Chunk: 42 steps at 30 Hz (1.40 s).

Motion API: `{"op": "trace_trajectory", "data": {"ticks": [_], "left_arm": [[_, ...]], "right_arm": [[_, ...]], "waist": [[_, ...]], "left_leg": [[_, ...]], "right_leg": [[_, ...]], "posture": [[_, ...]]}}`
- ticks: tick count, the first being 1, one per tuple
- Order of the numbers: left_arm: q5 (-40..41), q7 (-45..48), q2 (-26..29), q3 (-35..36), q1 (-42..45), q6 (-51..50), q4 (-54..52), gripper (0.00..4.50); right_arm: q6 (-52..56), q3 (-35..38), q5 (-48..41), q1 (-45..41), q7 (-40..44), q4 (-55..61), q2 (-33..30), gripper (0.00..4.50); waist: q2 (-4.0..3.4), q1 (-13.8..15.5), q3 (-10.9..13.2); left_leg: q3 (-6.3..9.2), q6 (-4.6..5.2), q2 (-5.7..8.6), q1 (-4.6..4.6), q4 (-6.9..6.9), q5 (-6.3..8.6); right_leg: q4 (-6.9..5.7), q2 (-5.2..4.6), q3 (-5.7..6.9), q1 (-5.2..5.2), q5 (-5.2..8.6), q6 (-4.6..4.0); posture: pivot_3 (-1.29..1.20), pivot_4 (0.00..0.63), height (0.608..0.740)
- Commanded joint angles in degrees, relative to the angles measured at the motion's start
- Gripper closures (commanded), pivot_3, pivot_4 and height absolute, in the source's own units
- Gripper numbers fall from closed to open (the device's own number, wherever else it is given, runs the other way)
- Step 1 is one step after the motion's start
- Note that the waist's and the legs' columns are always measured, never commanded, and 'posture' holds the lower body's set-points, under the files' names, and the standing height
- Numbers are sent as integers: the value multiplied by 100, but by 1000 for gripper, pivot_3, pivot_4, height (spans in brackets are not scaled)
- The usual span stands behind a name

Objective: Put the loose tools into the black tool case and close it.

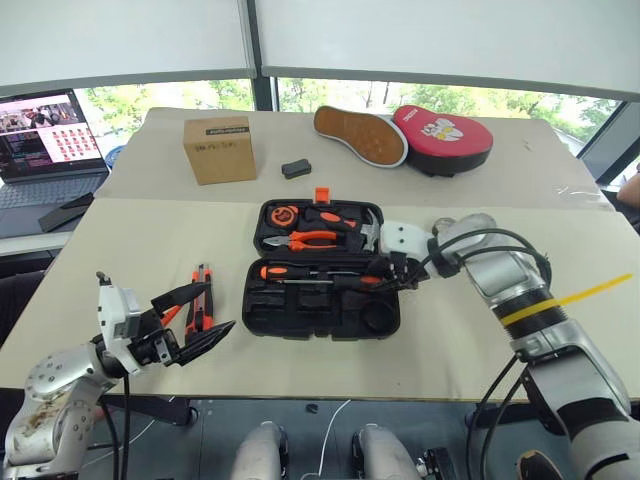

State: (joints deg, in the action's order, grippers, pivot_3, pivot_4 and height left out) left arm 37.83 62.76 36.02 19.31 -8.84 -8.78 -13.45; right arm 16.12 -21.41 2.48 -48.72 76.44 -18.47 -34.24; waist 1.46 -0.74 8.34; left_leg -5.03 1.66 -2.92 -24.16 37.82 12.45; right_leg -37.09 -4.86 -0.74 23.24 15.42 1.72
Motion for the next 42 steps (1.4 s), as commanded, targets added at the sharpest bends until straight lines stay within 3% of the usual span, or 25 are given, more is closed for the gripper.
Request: {"op": "trace_trajectory", "data": {"ticks": [1, 5, 8, 15, 16, 33, 38, 42], "left_arm": [[-2, -34, -10, 64, -10, 128, -213, 0], [5, -72, -22, 68, -2, 134, -206, 0], [-14, -97, -43, 21, 16, 139, -196, 0], [-70, -91, -40, -76, 56, 131, -189, 0], [-70, -88, -33, -65, 43, 127, -200, 0], [-152, -179, 19, 3, -68, 106, -268, 0], [-37, -553, 13, 387, -245, -96, -281, 0], [73, -821, 76, 1050, -635, -252, -215, 0]], "right_arm": [[-195, 370, -489, -173, 364, 357, -93, 1228], [-379, 642, -864, -148, 408, 304, 12, 1228], [-357, 638, -937, 55, 154, 252, 294, 1930], [-1125, 343, -445, 205, -406, -360, 778, 4345], [-1139, 309, -405, 223, -426, -415, 805, 4468], [-1541, -190, 191, 294, -672, -1042, 1060, 4468], [-1789, 624, -742, 486, -627, -423, 1080, 4468], [-1682, 1352, -1580, 1010, -173, 290, 536, 3463]], "waist": [[0, 0, 0], [0, 0, 0], [0, 0, 0], [0, -15, 0], [0, -15, 0], [6, -39, -7], [6, -48, -6], [6, -22, -3]], "left_leg": [[0, 0, -1, 0, 0, 0], [0, 0, -2, 0, 0, 0], [1, 0, -2, 1, 0, 0], [-2, -1, -1, 0, 0, 0], [-2, -1, -1, 0, 0, -1], [-2, -2, -5, 35, -3, 0], [-3, -2, -14, 40, -8, 0], [-4, -3, -14, 22, -11, 1]], "right_leg": [[0, 0, 0, 0, 0, 0], [0, -1, 0, -1, 0, 0], [0, -1, 0, -2, 0, 0], [-2, 4, -1, 1, -1, 0], [-2, 4, -2, 1, 0, 0], [-4, 3, -2, -25, -1, -2], [-5, 8, -4, -25, -3, -6], [-3, -3, -4, -10, -3, -5]], "posture": [[0, 150, 740], [0, 150, 740], [0, 150, 740], [0, 150, 740], [0, 150, 740], [0, 150, 740], [0, 150, 740], [0, 150, 740]]}}
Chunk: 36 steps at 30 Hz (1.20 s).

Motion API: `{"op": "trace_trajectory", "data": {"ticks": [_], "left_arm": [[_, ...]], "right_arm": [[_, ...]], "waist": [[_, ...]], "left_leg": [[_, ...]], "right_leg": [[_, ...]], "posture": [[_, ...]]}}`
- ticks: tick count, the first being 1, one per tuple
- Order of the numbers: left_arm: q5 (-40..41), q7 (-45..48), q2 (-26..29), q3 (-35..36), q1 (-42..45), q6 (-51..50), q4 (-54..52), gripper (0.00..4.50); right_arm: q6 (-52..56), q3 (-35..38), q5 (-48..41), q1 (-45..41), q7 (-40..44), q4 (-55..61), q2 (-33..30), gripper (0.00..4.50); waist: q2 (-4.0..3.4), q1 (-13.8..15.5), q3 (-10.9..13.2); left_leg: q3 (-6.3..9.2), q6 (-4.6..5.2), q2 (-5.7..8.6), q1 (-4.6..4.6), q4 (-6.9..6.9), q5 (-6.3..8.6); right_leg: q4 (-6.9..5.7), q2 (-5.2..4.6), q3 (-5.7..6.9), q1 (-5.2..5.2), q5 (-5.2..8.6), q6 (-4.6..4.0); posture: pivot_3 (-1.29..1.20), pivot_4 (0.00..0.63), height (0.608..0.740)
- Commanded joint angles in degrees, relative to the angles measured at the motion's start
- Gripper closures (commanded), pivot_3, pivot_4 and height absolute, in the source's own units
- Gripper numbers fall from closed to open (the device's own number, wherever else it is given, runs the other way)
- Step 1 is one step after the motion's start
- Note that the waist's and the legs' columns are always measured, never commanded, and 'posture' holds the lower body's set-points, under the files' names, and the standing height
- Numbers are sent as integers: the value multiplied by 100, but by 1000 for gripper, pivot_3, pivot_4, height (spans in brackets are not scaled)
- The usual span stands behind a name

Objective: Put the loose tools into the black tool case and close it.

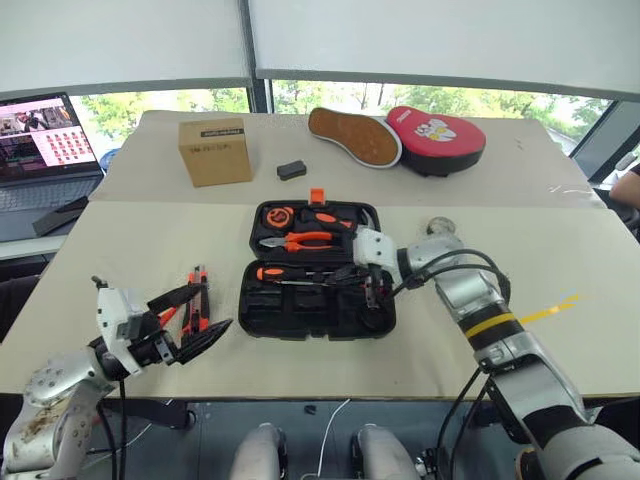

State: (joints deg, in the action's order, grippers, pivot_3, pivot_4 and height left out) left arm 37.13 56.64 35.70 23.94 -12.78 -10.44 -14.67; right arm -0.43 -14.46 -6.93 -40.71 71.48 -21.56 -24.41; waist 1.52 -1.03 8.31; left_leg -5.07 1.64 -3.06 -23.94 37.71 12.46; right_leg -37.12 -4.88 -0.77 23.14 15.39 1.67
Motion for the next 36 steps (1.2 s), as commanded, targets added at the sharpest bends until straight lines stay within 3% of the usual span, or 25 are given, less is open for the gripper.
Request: {"op": "trace_trajectory", "data": {"ticks": [1, 4, 10, 16, 22, 29, 36], "left_arm": [[147, -269, 144, 759, -377, -161, -91, 0], [53, -474, 231, 1450, -934, -307, 63, 0], [35, -392, 253, 2508, -1876, -380, 846, 0], [-52, -450, 498, 2739, -1979, -586, 1291, 0], [63, -93, 1340, 2147, -1465, -1393, 965, 0], [-740, 167, 2226, 420, -213, -1746, 1407, 0], [-1260, 259, 2223, -746, 809, -1795, 1756, 0]], "right_arm": [[-129, 868, -859, 388, 403, 693, -546, 3146], [-404, 1738, -1652, 1110, 503, 1064, -763, 2087], [-1025, 2757, -2219, 2628, 776, 1397, -1126, 44], [-870, 3179, -2560, 3524, 667, 1760, -1231, 44], [-664, 3071, -2927, 3607, 310, 2873, -1114, 44], [-119, 2490, -3255, 3417, -201, 4115, -927, 44], [-5, 2222, -3156, 3302, -308, 4169, -825, 44]], "waist": [[0, 14, 0], [9, 31, 0], [11, 28, 1], [14, 29, 2], [17, 67, 4], [18, 36, 4], [31, 37, 9]], "left_leg": [[0, 0, 3, -4, 0, 0], [0, 2, 9, -4, 1, 2], [-4, 3, 9, -2, -4, 2], [-4, -9, 7, 15, -3, 9], [-4, -40, 8, 16, -3, 27], [-8, -32, 10, 13, -9, 22], [-11, 0, 9, 11, -13, 3]], "right_leg": [[3, -7, 2, 1, 0, 0], [10, -23, 11, -6, 0, 1], [16, -28, 14, -3, 2, 0], [11, -27, 12, -7, 18, -28], [8, -33, 12, -1, 15, -23], [8, -28, 9, -5, 4, -4], [7, -22, 8, 0, 4, -4]], "posture": [[0, 150, 740], [0, 150, 740], [0, 150, 740], [0, 150, 740], [0, 150, 740], [0, 150, 740], [0, 150, 740]]}}
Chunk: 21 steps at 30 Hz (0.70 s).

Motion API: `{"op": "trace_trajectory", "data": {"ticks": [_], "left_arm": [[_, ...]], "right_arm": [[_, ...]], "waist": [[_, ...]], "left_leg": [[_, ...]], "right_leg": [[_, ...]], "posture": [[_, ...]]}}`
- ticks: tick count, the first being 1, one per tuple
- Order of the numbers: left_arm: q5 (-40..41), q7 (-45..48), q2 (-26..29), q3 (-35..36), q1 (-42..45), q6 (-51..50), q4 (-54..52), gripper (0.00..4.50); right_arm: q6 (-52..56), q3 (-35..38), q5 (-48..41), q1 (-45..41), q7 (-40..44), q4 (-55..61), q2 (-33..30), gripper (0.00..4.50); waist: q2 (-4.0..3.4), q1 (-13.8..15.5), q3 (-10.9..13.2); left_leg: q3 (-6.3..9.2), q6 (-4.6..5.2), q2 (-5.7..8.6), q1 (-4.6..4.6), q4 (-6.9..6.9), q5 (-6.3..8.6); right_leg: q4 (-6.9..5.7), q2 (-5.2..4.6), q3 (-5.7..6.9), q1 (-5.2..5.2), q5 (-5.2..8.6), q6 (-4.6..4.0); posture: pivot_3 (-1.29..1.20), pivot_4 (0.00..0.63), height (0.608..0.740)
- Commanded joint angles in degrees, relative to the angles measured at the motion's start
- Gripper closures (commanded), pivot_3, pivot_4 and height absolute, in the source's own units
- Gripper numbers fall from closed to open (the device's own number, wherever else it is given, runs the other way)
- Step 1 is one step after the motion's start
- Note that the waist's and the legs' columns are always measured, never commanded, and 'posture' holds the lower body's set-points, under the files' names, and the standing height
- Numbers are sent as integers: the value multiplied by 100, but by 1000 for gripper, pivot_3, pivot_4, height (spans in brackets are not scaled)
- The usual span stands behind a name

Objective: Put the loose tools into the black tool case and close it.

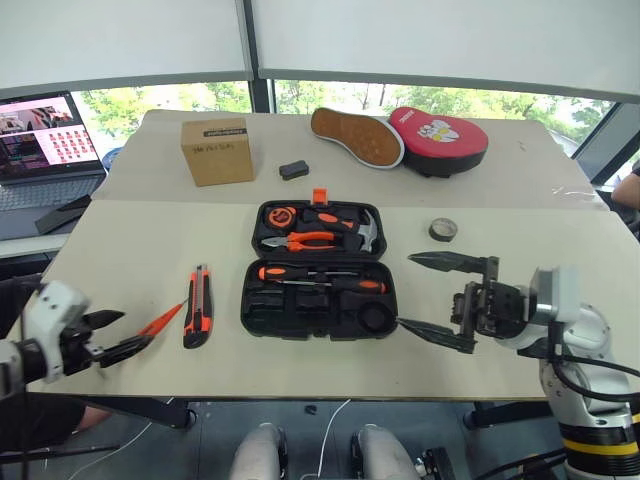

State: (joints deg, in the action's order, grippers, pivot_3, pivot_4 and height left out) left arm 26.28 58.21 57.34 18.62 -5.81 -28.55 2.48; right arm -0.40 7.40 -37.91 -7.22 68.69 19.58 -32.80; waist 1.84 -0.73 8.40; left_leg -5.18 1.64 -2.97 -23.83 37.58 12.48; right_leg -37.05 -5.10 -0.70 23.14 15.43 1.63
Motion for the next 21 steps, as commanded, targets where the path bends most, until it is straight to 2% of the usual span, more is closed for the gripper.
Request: {"op": "trace_trajectory", "data": {"ticks": [1, 5, 6, 9, 11, 17, 19, 21], "left_arm": [[-229, 82, 24, -284, 166, 18, 61, 534], [-371, 210, 28, -352, 96, 144, 121, 1787], [-392, 230, 23, -316, 68, 193, 172, 2265], [-396, 362, 24, -171, 26, 388, 319, 3197], [-429, 549, 97, -77, 52, 694, 479, 4006], [-368, 1366, 635, 153, 627, 1375, 1042, 4059], [-286, 1672, 745, 56, 931, 1488, 1004, 4059], [-164, 2073, 773, -391, 1450, 1450, 485, 4059]], "right_arm": [[-28, 24, -40, -33, -31, 47, 13, 0], [-53, 42, -26, 83, -50, 124, -7, 0], [-58, 56, -25, 123, -49, 150, -15, 0], [-68, 97, -30, 196, -43, 186, -41, 0], [-74, 142, -34, 234, -33, 201, -76, 0], [-71, 452, -94, 413, 11, 213, -304, 0], [-62, 593, -127, 460, -21, 195, -379, 0], [-32, 826, -125, 531, -65, 135, -492, 0]], "waist": [[-3, 7, 1], [-4, 8, 1], [-4, 8, 1], [-4, 8, 1], [-4, -1, 1], [7, 12, 6], [9, 52, 6], [8, 108, 7]], "left_leg": [[-1, 1, 2, 0, 0, 0], [-2, 1, 2, 1, 0, 0], [-2, 1, 2, 1, 0, 0], [-3, 1, 2, 1, 0, 0], [-3, 1, 1, 2, 0, 0], [-3, 1, 0, 0, -1, -1], [-2, 1, 2, -1, 1, -1], [-4, 1, 5, -1, 4, -1]], "right_leg": [[0, -2, 0, -1, 0, 0], [0, -5, -1, -1, 0, 0], [0, -7, -1, -2, 0, 0], [0, -7, -1, -2, 0, 1], [-1, -7, -1, -1, 0, 0], [-1, -4, 3, 2, 0, 0], [-1, -7, 7, 0, 0, 0], [1, -11, 6, -3, 0, 0]], "posture": [[0, 150, 740], [0, 150, 740], [0, 150, 740], [0, 150, 740], [0, 150, 740], [0, 150, 740], [0, 150, 740], [0, 150, 740]]}}
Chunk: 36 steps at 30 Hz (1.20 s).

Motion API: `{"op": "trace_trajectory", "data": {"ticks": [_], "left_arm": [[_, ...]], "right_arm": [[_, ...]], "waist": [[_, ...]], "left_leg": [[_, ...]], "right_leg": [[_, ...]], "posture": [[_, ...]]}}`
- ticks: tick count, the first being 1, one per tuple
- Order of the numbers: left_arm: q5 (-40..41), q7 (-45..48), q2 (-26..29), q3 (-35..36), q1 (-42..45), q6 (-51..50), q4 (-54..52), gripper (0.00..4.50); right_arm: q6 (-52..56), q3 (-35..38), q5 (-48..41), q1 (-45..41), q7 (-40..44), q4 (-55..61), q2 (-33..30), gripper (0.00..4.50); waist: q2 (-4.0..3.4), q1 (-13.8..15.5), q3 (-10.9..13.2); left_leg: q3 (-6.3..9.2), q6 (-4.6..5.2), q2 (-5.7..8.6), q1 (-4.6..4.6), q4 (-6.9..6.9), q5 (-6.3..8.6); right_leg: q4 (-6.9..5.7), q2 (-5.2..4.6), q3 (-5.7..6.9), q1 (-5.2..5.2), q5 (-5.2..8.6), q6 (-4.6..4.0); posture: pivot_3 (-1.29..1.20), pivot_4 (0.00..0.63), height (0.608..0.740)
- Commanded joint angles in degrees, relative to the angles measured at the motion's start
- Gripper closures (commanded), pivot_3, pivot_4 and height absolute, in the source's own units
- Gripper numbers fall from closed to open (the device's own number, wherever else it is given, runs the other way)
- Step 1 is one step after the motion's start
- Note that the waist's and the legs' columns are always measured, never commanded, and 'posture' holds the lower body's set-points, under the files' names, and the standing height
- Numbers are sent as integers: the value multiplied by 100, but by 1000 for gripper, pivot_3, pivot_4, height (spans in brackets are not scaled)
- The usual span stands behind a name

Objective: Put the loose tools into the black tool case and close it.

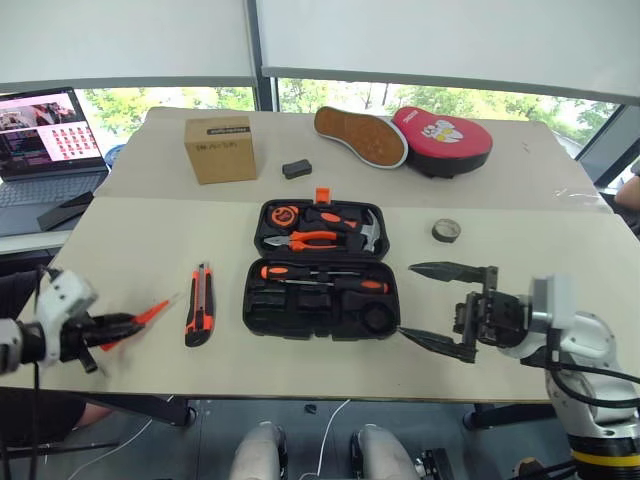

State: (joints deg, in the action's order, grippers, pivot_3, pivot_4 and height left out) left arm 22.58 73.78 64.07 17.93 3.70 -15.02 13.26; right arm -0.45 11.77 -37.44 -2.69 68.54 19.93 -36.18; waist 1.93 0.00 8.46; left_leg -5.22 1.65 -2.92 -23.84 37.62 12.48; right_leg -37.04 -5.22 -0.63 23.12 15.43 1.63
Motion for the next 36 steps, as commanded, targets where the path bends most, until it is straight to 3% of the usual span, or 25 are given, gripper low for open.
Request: {"op": "trace_trajectory", "data": {"ticks": [1, 7, 15, 27, 36], "left_arm": [[203, 603, 0, -628, 843, 22, -873, 4059], [-363, 289, -1014, -2337, 2620, -868, -1661, 4059], [-1711, 145, -2015, -3933, 3749, -430, -1128, 4059], [-2430, 104, -2600, -4314, 4180, -144, -279, 4059], [-3009, 457, -2528, -4695, 4311, -108, -83, 4059]], "right_arm": [[-24, 482, -149, 109, -67, 60, -201, 0], [-9, 667, -30, 423, 8, -83, -412, 0], [75, 725, 186, 984, -52, -129, -618, 0], [87, 767, 135, 1396, -334, 297, -527, 0], [159, 711, 85, 1403, -409, 409, -545, 0]], "waist": [[-1, 67, 1], [1, 121, -1], [4, 48, 1], [5, 86, 1], [4, 72, 1]], "left_leg": [[-3, 0, 4, -2, 0, 0], [-31, 7, 17, -22, 23, -3], [-16, 5, -3, -33, 27, -5], [4, 1, 6, -44, 41, -8], [17, 1, 6, -41, 45, -8]], "right_leg": [[0, -2, 0, 0, 0, 0], [1, 26, -7, -8, -8, 23], [-1, 77, -28, 4, -10, 25], [1, 77, -35, -2, -10, 27], [-2, 80, -33, -5, -10, 27]], "posture": [[0, 150, 740], [0, 150, 740], [0, 150, 740], [0, 150, 740], [0, 150, 740]]}}
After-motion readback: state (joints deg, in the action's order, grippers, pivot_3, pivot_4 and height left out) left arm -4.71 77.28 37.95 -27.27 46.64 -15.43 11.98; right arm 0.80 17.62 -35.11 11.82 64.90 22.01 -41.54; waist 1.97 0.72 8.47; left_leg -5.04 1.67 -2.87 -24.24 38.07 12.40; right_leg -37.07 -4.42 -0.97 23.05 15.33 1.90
